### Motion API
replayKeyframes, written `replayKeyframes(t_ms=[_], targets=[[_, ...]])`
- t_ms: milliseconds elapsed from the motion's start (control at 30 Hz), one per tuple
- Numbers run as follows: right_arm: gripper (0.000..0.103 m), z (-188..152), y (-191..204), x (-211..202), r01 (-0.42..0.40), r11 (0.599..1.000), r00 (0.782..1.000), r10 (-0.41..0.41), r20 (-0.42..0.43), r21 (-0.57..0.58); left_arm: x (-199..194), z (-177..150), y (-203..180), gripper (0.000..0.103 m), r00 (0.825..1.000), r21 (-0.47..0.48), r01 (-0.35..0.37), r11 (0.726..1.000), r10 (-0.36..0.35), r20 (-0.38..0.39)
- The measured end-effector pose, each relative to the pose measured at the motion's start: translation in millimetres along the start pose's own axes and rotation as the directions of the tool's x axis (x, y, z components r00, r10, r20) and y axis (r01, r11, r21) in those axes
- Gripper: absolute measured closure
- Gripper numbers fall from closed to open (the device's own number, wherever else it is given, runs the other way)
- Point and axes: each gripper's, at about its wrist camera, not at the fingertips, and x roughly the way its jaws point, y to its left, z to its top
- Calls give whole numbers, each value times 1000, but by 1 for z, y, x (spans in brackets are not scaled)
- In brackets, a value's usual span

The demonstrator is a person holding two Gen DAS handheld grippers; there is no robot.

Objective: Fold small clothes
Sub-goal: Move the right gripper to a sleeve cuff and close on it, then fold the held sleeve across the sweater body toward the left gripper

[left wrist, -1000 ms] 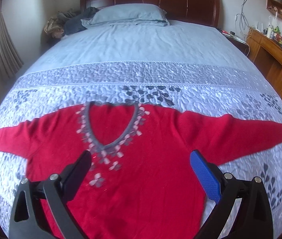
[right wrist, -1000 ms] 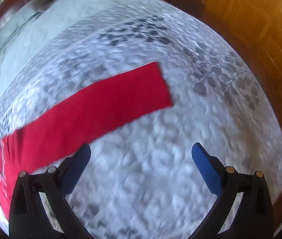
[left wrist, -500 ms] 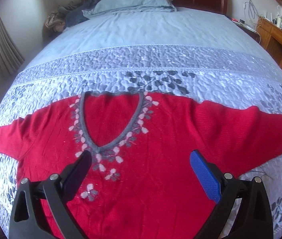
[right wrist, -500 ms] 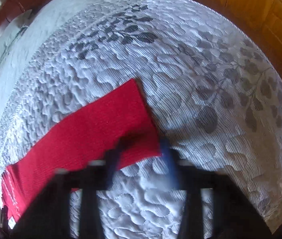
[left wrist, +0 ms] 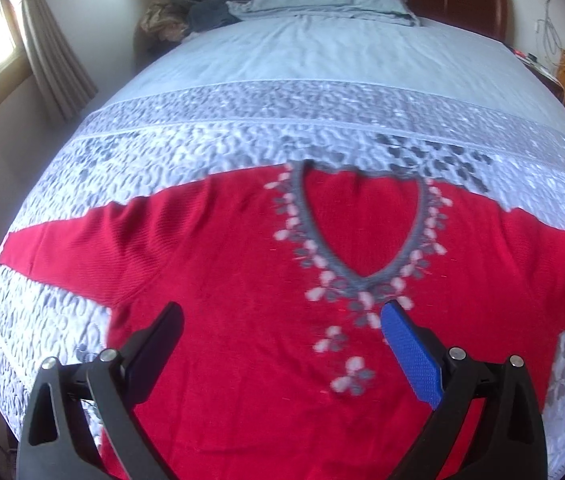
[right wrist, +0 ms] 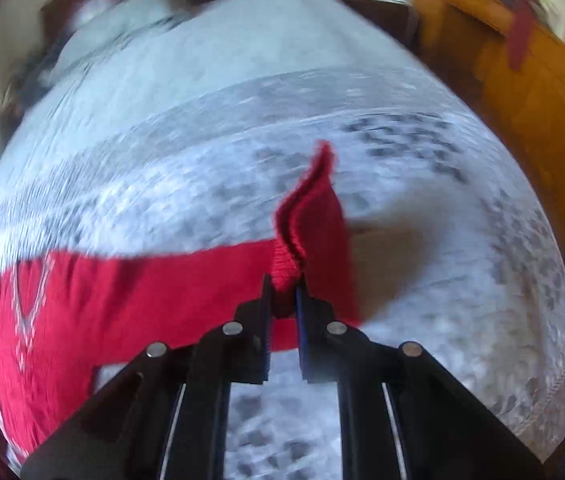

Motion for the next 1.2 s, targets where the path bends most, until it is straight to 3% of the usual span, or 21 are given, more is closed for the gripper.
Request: replayKeyframes(t_ms=[133,233,400,500,633,733,800,900,933,967,1033,1067,1133,1200], targets=[[94,-25,103,16,-48,983,998,39,-59,-175,13,3,31,4,1000,-23,-13,1000,13,-28],[94,-38,168,28,-104,966,992,85,-88,-238,17,3,45,4,999,-26,-6,1000,5,-41],[94,-47,279,37,-273,921,961,249,-119,-279,15,4,68,4,996,-51,70,996,-72,-46],[93,-55,332,47,-367,886,928,329,-174,-285,13,4,70,4,990,-43,131,990,-133,-44],[74,-73,362,61,-416,864,902,351,-253,-285,13,5,60,4,974,-24,215,976,-216,-63],[74,-82,340,53,-412,869,905,358,-228,-272,15,7,48,4,942,-28,318,948,-319,-100],[74,-89,316,41,-388,885,919,348,-187,-258,20,8,34,4,907,-37,397,917,-399,-136],[74,-106,279,30,-355,902,933,327,-148,-245,33,8,7,7,816,-80,532,843,-536,-217],[74,-115,267,26,-342,909,938,316,-142,-238,39,7,-5,13,776,-104,574,812,-580,-250],[74,-121,258,27,-336,913,940,311,-140,-232,43,6,-12,22,755,-115,593,797,-600,-266],[74,-138,236,20,-336,920,941,319,-115,-201,54,6,-30,27,710,-142,625,767,-635,-306],[74,-143,228,16,-342,921,939,329,-100,-187,59,5,-38,27,706,-151,620,770,-631,-320],[71,-157,210,8,-364,920,931,359,-63,-144,69,5,-46,28,717,-158,594,788,-609,-339],[69,-171,193,2,-397,913,918,396,-25,-96,78,4,-53,37,712,-170,590,790,-608,-352]])
